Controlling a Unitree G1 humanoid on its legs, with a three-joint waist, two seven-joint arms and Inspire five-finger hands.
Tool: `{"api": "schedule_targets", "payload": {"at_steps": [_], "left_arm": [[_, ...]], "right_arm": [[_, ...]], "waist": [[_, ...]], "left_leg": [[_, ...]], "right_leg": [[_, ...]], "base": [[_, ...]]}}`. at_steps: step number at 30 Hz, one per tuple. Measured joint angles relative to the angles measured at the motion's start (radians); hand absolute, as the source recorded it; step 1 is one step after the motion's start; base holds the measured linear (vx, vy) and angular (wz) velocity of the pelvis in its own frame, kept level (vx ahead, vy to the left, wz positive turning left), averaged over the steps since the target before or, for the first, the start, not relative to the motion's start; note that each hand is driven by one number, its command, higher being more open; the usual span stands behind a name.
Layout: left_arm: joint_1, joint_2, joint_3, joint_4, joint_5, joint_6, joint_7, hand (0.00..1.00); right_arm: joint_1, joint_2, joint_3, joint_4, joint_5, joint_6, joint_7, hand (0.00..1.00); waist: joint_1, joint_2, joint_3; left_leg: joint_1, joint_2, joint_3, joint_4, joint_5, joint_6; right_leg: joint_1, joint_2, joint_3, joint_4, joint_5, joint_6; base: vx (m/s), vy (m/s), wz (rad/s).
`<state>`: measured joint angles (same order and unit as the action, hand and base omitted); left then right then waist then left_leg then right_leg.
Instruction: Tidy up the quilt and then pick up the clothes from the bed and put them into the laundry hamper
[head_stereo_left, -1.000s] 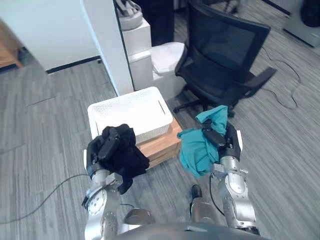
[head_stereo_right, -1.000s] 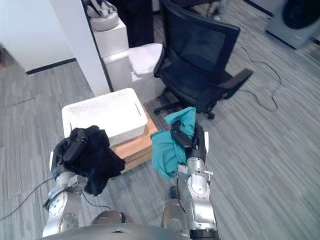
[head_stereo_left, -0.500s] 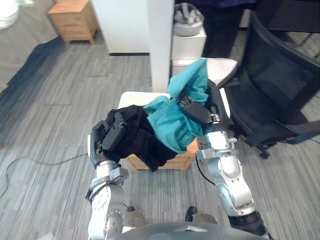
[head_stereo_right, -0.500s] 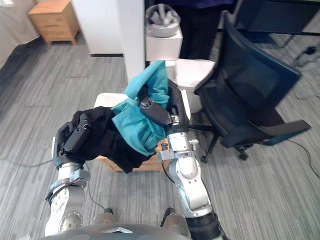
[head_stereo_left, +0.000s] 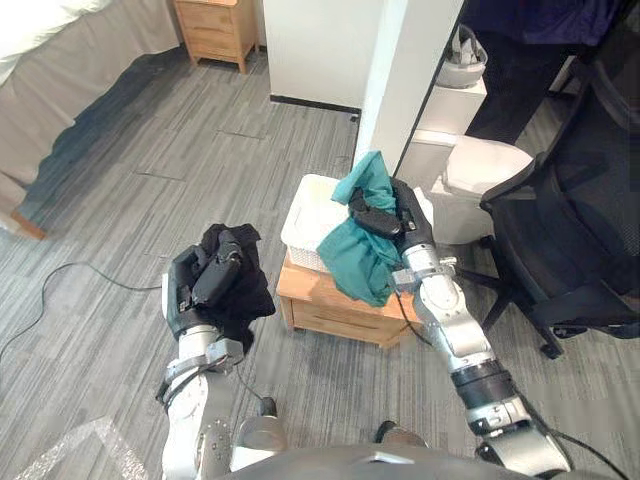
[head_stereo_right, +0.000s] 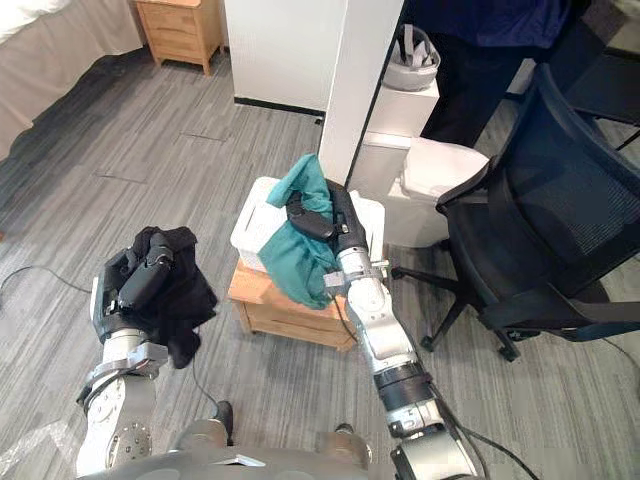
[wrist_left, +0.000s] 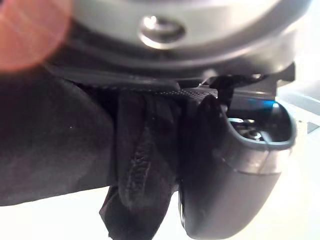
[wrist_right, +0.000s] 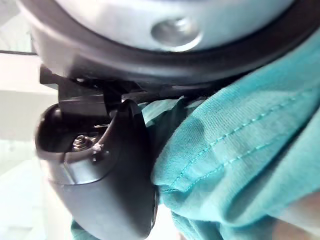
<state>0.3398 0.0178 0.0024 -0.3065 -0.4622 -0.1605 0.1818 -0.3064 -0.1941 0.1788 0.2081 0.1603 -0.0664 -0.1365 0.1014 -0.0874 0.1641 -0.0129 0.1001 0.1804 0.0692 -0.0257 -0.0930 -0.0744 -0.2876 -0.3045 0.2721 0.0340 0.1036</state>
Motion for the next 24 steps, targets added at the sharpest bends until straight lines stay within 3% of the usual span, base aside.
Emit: {"api": "schedule_targets", "payload": {"at_steps": [4,5,6,7,9,11,16,17,19,22,24], "left_arm": [[-0.04,0.035,0.004,0.0,-0.008,0.0,-0.004,0.0],[-0.048,0.037,0.005,0.0,-0.009,0.0,-0.01,0.0],[-0.054,0.039,0.006,0.001,-0.022,0.0,-0.023,0.0],[-0.059,0.046,0.024,-0.003,-0.047,-0.004,-0.044,0.0],[-0.054,0.049,0.042,-0.003,-0.054,-0.01,-0.054,0.0],[-0.024,0.046,0.061,-0.01,-0.082,-0.009,-0.068,0.0],[-0.009,0.038,0.072,-0.013,-0.085,-0.009,-0.105,0.0],[-0.014,0.039,0.075,-0.014,-0.086,-0.009,-0.117,0.0],[-0.018,0.04,0.077,-0.014,-0.086,-0.009,-0.121,0.0],[-0.039,0.049,0.078,-0.014,-0.121,-0.012,-0.126,0.0],[-0.047,0.08,0.081,-0.014,-0.134,-0.013,-0.128,0.0]], "right_arm": [[-0.083,-0.04,-0.064,0.033,0.001,0.007,-0.024,0.0],[-0.111,-0.059,-0.086,0.042,0.001,0.007,-0.027,0.0],[-0.137,-0.08,-0.115,0.055,0.001,0.006,-0.03,0.0],[-0.165,-0.096,-0.144,0.065,0.003,0.006,-0.039,0.0],[-0.192,-0.108,-0.152,0.066,0.003,0.006,-0.044,0.0],[-0.229,-0.124,-0.152,0.069,0.005,0.006,-0.043,0.0],[-0.277,-0.144,-0.145,0.161,0.006,0.007,-0.038,0.0],[-0.301,-0.176,-0.134,0.185,0.006,0.007,-0.028,1.0],[-0.322,-0.205,-0.13,0.2,0.006,0.007,-0.022,1.0],[-0.378,-0.295,-0.132,0.27,0.01,0.007,-0.019,1.0],[-0.405,-0.318,-0.134,0.317,0.013,0.007,-0.017,1.0]], "waist": [[-0.022,0.002,0.021],[-0.029,0.014,0.038],[-0.03,0.027,0.049],[-0.023,0.007,0.06],[-0.015,0.001,0.072],[-0.014,0.018,0.082],[-0.014,0.02,0.086],[-0.015,0.025,0.09],[-0.016,0.034,0.1],[-0.023,0.08,0.129],[-0.019,0.097,0.137]], "left_leg": [[-0.049,0.018,-0.056,0.011,0.017,0.018],[-0.048,0.026,-0.076,0.002,0.027,0.022],[-0.048,0.034,-0.096,-0.019,0.044,0.017],[-0.052,0.012,-0.112,-0.033,0.057,0.008],[-0.054,-0.003,-0.112,-0.041,0.063,0.0],[-0.07,0.013,-0.107,-0.057,0.077,-0.016],[-0.069,0.042,-0.086,-0.135,0.12,-0.035],[-0.084,0.042,-0.081,-0.154,0.133,-0.037],[-0.103,0.042,-0.087,-0.154,0.14,-0.039],[-0.158,0.044,-0.14,-0.154,0.167,-0.04],[-0.188,0.051,-0.163,-0.154,0.181,-0.042]], "right_leg": [[0.004,0.032,0.012,-0.044,0.065,-0.009],[-0.007,0.034,0.031,-0.021,0.063,-0.009],[-0.009,0.064,0.091,-0.054,0.014,-0.021],[0.008,0.081,0.139,-0.127,0.034,-0.007],[0.014,0.071,0.134,-0.144,0.007,0.011],[0.012,0.09,0.13,-0.186,0.005,0.015],[-0.021,0.122,0.14,-0.213,0.007,0.02],[-0.038,0.124,0.139,-0.226,0.008,0.02],[-0.054,0.125,0.136,-0.226,0.008,0.021],[-0.071,0.128,0.086,-0.226,0.007,0.023],[-0.086,0.135,0.064,-0.226,0.007,0.023]], "base": [[0.02,0.039,0.29],[0.02,0.003,0.62],[0.02,-0.039,0.64],[0.01,-0.096,0.5],[0.02,-0.095,0.13],[0.02,-0.106,-0.1],[-0.02,-0.082,-0.14],[-0.05,-0.036,-0.11],[-0.06,-0.021,0.08],[-0.07,-0.023,0.4],[-0.05,-0.044,0.35]]}}
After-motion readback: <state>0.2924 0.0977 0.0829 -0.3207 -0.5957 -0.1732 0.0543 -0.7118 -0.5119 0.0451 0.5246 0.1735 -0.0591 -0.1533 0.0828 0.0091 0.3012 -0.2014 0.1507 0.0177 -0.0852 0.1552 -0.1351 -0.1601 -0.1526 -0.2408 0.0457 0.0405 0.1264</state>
